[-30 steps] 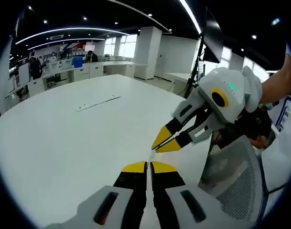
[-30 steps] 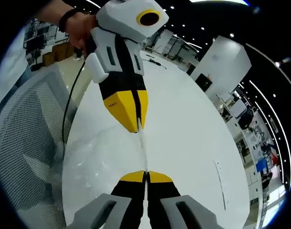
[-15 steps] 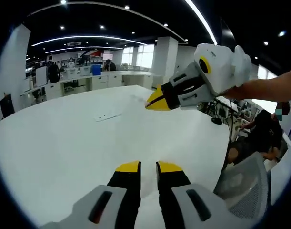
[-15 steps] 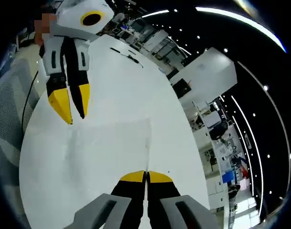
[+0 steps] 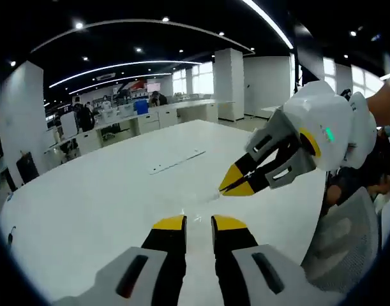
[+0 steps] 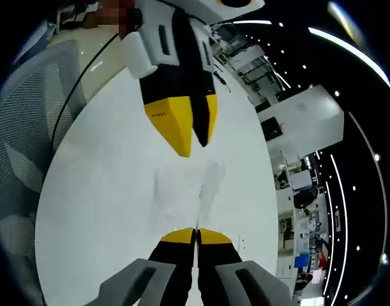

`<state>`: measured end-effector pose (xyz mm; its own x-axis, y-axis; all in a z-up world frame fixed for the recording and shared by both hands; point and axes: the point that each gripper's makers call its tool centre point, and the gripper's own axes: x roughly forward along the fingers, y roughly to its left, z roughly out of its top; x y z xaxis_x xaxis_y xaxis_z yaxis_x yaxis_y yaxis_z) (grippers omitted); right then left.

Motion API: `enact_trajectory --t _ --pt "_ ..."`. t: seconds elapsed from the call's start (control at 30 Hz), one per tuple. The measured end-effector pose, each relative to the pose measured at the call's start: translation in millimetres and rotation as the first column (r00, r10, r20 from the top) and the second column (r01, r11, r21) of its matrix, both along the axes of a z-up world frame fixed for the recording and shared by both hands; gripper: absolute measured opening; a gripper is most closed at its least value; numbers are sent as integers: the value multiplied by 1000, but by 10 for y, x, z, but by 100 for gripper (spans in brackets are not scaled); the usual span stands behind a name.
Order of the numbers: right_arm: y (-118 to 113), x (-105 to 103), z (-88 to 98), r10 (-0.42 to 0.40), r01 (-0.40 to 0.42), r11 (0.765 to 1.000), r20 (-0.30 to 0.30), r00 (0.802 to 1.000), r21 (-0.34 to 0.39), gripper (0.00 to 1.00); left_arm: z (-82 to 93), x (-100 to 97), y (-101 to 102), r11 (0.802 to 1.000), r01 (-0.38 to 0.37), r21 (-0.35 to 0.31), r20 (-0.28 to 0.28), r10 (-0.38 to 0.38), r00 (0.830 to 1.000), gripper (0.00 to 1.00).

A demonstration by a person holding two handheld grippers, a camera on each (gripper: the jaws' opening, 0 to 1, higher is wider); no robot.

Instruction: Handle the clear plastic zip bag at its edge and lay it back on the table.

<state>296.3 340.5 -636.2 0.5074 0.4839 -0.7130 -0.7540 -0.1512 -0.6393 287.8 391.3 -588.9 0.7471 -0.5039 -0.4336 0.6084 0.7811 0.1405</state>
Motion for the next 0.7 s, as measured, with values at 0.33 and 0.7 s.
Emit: enact_trajectory --t 0.33,0.7 --pt "127 -214 -152 22 -22 1000 -53 998 -6 0 -274 -333 -196 944 166 285 16 -178 984 14" --pt "112 -304 -169 23 -24 1000 -61 998 -12 0 -392 -414 -124 913 195 357 -14 -204 979 0"
